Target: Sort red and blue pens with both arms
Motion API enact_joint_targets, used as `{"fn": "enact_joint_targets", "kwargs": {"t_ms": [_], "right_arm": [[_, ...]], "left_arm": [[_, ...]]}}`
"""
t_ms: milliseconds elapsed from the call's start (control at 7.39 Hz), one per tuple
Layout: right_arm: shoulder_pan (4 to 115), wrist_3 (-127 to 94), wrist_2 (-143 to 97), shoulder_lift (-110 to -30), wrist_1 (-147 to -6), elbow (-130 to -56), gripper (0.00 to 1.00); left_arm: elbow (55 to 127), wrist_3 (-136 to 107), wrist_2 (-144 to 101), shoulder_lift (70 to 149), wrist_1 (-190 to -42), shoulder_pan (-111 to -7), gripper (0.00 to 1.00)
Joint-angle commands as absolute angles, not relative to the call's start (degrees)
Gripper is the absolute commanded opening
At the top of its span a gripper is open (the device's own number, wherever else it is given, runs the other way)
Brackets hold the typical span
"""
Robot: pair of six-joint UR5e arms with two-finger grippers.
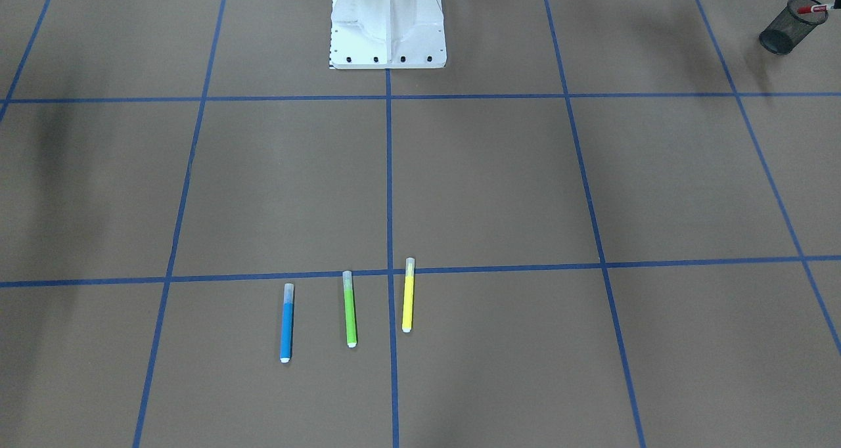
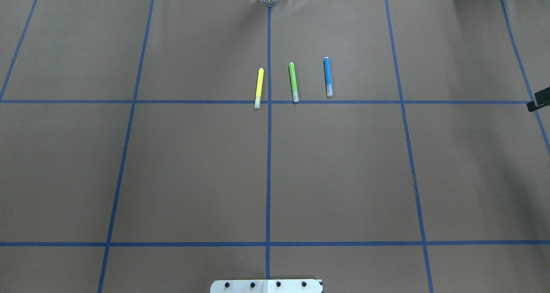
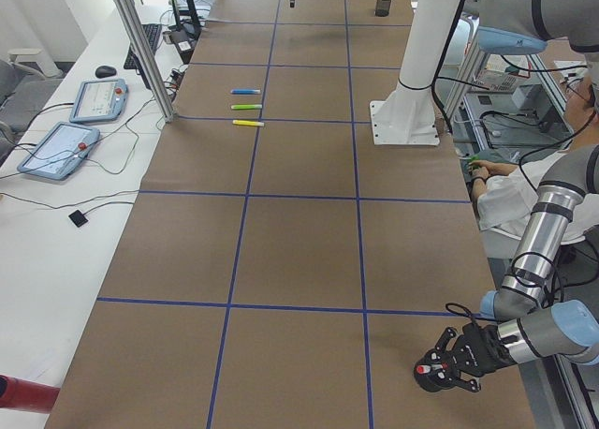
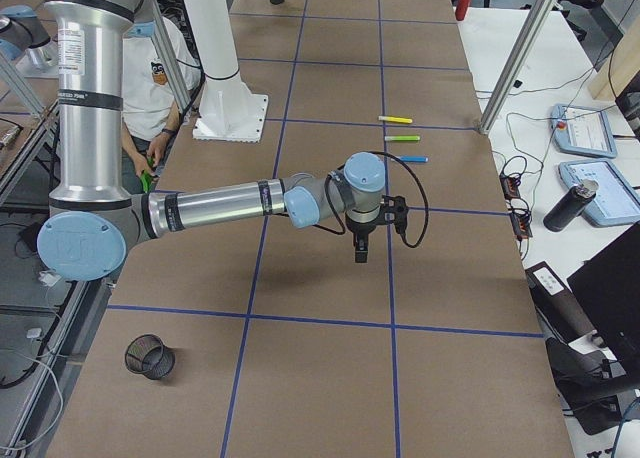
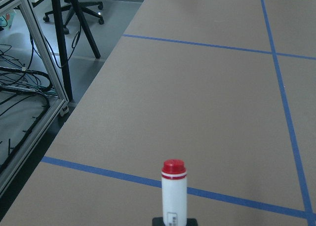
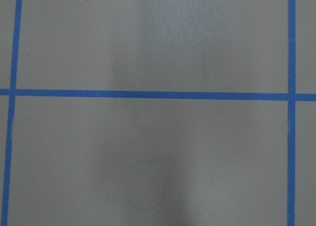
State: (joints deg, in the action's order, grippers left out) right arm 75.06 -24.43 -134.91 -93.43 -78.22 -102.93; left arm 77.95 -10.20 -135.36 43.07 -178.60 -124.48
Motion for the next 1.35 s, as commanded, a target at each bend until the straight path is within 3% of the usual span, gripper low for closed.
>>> {"fn": "enact_joint_targets", "kwargs": {"t_ms": [0, 271, 677, 1218], "right_arm": [[75.06, -24.43, -134.91, -93.43, -78.22, -102.92, 1.00], [75.06, -24.43, -134.91, -93.43, -78.22, -103.01, 1.00], [75.06, -25.39, -134.91, -93.43, -78.22, -103.01, 1.00], [72.61, -31.71, -134.04, -90.63, -78.22, -102.92, 1.00]], "left_arm": [[77.17, -8.62, -135.35, 43.07, -178.59, -125.86, 0.33], [76.91, -7.38, -135.44, 43.07, -178.59, -126.21, 0.90], [77.25, -7.65, -139.56, 47.43, -173.97, -126.12, 0.90], [78.31, -8.00, -139.83, 67.53, -147.29, -120.44, 0.90]]}}
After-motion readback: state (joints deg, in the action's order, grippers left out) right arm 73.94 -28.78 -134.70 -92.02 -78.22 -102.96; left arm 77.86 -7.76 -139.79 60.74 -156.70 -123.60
